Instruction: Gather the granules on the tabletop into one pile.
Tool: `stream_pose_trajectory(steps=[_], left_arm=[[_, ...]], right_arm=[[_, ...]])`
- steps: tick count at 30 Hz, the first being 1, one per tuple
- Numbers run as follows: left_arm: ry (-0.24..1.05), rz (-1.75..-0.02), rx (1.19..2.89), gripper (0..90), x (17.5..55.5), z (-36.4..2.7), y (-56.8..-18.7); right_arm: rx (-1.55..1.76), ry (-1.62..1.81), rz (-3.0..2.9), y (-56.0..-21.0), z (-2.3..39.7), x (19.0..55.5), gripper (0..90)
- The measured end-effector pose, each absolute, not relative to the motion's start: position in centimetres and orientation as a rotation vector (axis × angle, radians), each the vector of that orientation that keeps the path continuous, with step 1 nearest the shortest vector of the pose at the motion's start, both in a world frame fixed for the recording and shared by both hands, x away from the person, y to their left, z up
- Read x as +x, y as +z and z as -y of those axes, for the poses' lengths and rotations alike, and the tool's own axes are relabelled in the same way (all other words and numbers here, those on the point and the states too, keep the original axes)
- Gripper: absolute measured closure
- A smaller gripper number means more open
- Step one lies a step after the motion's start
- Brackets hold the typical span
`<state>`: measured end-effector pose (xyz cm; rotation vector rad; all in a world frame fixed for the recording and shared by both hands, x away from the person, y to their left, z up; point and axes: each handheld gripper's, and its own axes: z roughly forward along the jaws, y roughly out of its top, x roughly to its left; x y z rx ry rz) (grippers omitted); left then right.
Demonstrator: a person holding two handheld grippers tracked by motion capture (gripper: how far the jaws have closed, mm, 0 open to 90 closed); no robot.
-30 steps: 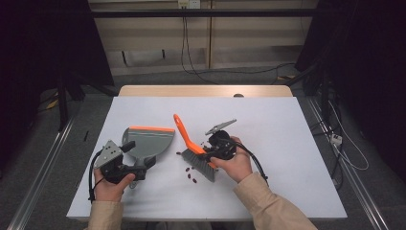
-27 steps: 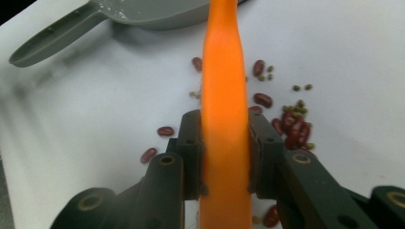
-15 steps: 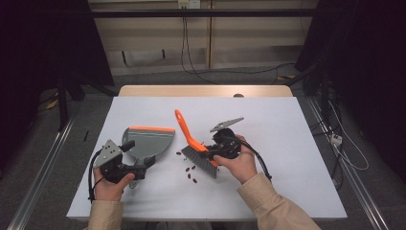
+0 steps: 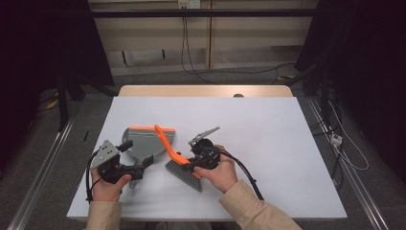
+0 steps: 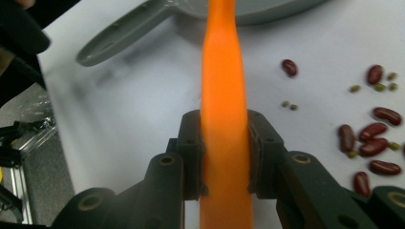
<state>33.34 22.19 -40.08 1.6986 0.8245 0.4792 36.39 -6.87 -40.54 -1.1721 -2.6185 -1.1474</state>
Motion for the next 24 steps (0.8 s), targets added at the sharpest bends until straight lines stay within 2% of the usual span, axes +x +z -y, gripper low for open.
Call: stream_pose_trajectory(steps=[11, 24], left_arm=[[0.481, -0.825, 1.698, 3.6, 33.3, -22.2, -40.1], [0.481, -0.823, 1.701, 3.5, 33.4, -22.1, -40.1]], right_arm=[[-1.282, -1.132, 2.601, -40.8, 9.1, 37.6, 71.2], [-1.459, -1.146, 2.564, -40.9, 13.7, 39.2, 71.1]])
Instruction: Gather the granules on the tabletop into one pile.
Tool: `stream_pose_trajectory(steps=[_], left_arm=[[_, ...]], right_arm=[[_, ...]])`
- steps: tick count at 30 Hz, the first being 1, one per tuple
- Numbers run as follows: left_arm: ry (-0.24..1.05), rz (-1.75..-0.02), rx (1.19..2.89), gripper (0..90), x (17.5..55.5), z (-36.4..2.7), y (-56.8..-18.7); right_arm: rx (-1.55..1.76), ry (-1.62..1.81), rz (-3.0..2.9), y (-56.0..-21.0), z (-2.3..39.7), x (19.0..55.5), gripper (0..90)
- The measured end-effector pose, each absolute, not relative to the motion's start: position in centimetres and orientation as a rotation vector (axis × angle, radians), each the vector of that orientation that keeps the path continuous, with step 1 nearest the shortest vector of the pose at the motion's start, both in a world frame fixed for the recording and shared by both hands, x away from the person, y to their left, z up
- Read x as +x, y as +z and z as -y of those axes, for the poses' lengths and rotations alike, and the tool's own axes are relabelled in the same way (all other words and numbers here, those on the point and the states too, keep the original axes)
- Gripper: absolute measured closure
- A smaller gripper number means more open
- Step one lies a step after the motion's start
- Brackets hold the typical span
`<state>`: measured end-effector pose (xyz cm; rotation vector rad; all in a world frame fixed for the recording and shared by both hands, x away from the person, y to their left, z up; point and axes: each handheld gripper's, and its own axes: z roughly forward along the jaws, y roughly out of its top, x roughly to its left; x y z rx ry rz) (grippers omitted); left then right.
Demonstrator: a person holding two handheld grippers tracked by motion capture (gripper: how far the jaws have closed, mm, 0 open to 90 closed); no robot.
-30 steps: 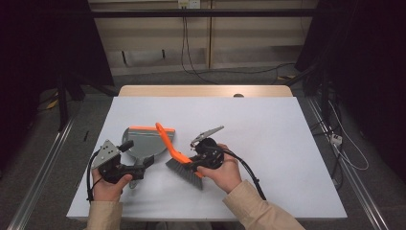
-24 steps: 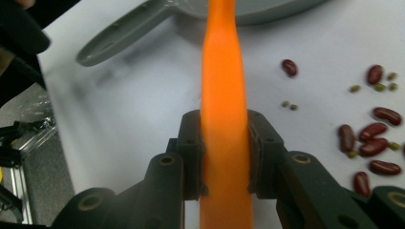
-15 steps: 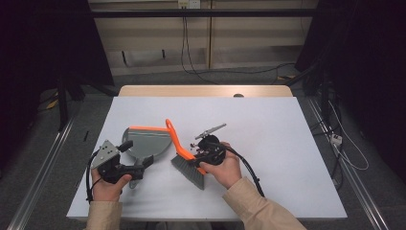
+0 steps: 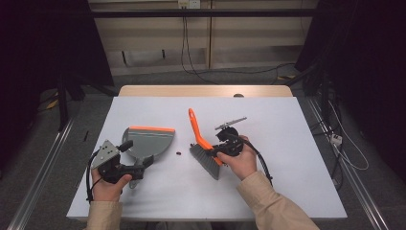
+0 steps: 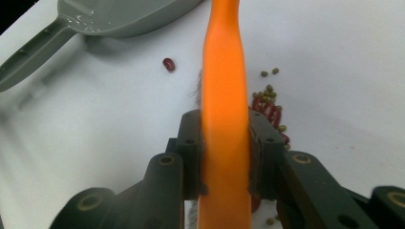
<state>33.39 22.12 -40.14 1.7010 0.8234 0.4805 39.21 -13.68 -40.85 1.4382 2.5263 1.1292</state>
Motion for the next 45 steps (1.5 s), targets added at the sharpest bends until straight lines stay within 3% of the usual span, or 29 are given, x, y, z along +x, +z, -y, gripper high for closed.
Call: stream_pose_trajectory(steps=[19, 45], left_arm=[[0.475, -0.824, 1.700, 3.5, 33.4, -22.0, -40.2], [0.472, -0.822, 1.709, 3.6, 33.6, -21.9, -40.3]], right_arm=[[1.416, 1.240, -2.480, -39.3, 12.4, 38.9, 71.4], [1.382, 1.219, -2.562, -40.3, 7.4, 39.6, 71.3]])
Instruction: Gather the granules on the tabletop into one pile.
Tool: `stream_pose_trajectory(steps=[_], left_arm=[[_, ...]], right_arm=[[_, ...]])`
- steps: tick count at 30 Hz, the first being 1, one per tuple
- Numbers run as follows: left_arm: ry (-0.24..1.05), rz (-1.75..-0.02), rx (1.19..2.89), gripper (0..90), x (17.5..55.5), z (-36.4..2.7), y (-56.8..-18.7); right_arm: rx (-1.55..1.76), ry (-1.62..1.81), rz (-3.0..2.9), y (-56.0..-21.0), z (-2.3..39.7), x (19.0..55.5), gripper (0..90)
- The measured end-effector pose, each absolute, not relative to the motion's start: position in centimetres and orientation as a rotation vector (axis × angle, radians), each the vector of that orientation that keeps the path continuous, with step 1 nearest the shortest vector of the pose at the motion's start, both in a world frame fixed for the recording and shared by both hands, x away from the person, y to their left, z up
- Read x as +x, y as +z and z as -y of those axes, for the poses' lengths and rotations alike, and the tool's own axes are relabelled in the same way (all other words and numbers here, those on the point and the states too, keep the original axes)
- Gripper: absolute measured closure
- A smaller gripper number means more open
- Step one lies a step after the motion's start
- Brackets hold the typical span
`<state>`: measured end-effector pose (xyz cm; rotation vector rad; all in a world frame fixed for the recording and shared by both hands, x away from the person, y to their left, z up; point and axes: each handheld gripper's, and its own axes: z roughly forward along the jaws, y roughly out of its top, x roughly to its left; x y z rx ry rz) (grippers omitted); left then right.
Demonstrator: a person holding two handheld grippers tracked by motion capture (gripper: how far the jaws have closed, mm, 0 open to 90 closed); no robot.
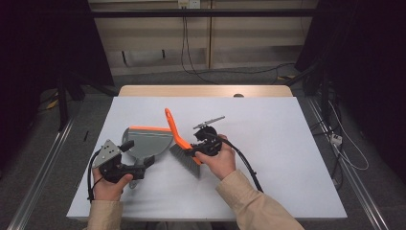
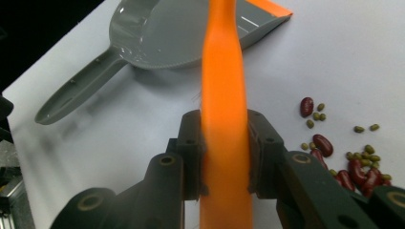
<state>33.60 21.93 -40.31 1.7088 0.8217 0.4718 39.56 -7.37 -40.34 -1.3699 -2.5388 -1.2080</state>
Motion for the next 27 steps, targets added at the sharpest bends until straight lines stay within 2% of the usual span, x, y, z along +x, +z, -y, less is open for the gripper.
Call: stream_pose_trajectory(steps=[14, 27], left_arm=[[0.473, -0.824, 1.704, 3.5, 33.5, -22.0, -40.3], [0.473, -0.826, 1.707, 3.5, 33.5, -22.0, -40.3]], right_arm=[[-1.486, -1.163, 2.524, -40.9, 7.9, 41.0, 71.3], [-1.583, -1.166, 2.496, -40.9, 11.0, 41.5, 71.2]])
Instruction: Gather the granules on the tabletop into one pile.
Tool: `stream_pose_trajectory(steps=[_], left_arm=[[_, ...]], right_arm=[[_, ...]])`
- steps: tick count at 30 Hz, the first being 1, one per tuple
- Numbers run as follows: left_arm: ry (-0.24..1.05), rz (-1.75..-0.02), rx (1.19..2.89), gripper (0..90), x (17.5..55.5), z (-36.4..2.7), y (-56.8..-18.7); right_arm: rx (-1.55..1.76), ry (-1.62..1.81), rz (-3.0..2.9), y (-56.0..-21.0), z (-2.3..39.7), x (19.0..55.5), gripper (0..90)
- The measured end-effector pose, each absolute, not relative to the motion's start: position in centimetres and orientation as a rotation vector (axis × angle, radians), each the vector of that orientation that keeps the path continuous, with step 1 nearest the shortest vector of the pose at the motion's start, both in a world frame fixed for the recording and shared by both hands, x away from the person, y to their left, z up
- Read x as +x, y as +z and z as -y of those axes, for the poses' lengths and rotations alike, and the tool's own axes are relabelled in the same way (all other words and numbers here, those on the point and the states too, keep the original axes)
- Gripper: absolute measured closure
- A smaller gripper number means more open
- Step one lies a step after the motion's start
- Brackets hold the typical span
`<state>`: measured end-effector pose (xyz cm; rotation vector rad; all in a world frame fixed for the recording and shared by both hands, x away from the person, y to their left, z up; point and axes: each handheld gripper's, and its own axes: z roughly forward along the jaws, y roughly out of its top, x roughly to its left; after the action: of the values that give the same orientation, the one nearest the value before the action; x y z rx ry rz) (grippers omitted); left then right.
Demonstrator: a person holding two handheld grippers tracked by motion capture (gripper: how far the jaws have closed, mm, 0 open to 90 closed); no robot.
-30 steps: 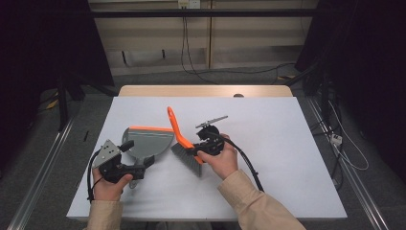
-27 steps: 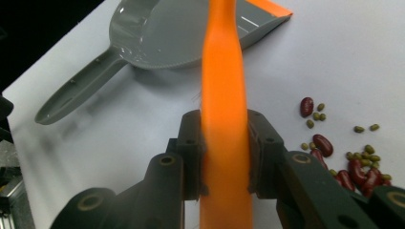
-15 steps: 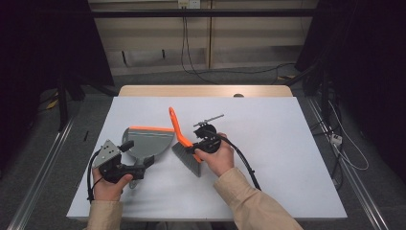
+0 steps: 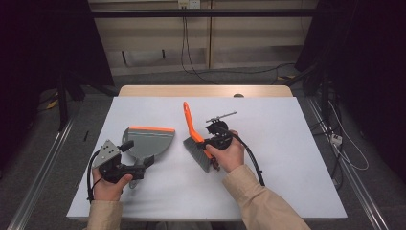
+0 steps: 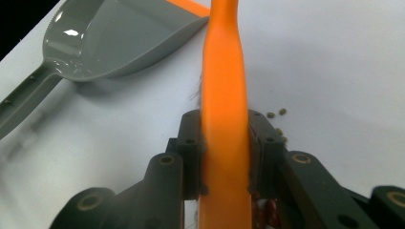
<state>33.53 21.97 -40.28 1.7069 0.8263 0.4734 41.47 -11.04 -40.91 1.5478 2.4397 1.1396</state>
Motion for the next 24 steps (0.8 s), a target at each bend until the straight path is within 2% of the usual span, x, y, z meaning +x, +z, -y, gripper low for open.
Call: stream_pose_trajectory(steps=[15, 24], left_arm=[[0.470, -0.822, 1.715, 3.6, 33.6, -21.7, -40.4], [0.469, -0.819, 1.722, 3.5, 33.7, -21.7, -40.5]], right_arm=[[1.598, 1.141, -2.400, -40.8, 13.7, 41.4, 71.3], [1.578, 1.251, -2.385, -39.0, 14.8, 41.1, 71.3]])
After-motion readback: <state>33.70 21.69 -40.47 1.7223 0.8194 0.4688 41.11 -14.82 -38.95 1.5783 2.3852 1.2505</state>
